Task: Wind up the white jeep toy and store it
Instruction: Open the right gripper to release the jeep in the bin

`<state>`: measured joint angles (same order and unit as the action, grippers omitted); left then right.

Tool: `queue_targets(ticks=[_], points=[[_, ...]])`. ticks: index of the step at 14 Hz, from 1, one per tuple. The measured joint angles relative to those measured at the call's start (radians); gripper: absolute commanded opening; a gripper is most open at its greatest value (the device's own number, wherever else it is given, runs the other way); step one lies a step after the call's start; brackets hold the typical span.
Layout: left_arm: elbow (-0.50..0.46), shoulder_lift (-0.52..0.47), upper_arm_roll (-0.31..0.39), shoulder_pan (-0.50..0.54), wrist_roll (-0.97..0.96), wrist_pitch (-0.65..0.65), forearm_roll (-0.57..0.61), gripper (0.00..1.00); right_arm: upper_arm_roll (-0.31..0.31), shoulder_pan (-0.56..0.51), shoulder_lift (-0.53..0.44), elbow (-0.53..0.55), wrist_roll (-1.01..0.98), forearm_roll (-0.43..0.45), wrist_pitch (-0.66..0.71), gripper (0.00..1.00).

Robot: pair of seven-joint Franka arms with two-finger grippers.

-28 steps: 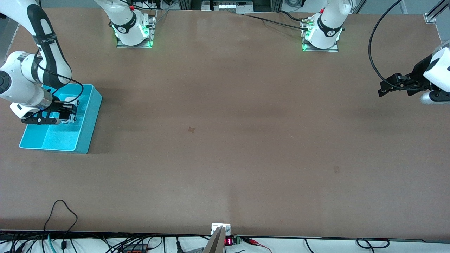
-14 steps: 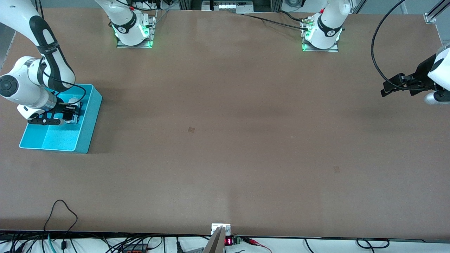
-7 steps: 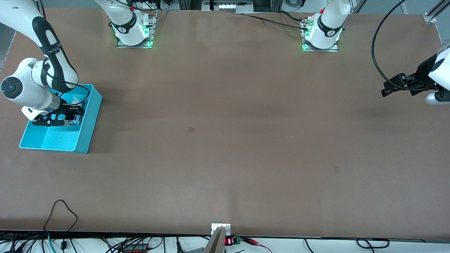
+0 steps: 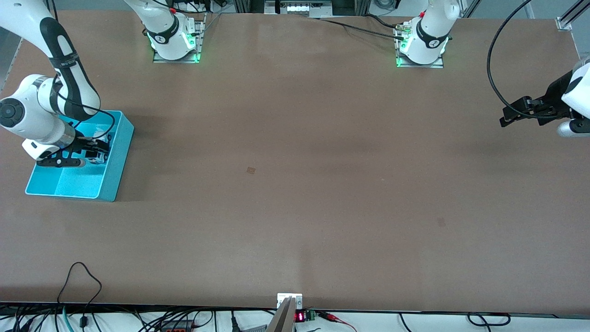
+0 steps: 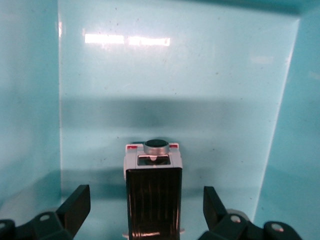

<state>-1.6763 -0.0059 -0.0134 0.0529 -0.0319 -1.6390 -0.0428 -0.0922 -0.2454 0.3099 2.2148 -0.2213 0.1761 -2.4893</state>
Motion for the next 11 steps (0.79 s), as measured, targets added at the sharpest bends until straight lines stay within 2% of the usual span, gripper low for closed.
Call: queue_targets(ticks=[3, 6, 8, 11], points=[[0.0, -0.003, -0.001, 0.0, 0.0, -0.002, 0.0, 1.0, 0.001, 0.0, -0.08, -0.008, -0.001, 0.0, 0.093, 1.0], [-0.005, -0.012, -0.001, 0.0, 0.0, -0.002, 0.0, 1.0, 0.008, 0.006, -0.168, -0.06, -0.001, -0.016, 0.246, 1.0], [-0.014, -0.02, -0.001, 0.0, 0.0, -0.002, 0.0, 1.0, 0.021, 0.036, -0.212, -0.158, -0.001, -0.066, 0.403, 1.0], [-0.024, -0.03, -0.001, 0.0, 0.0, -0.002, 0.0, 1.0, 0.079, 0.066, -0.244, -0.367, -0.001, -0.089, 0.648, 1.0]])
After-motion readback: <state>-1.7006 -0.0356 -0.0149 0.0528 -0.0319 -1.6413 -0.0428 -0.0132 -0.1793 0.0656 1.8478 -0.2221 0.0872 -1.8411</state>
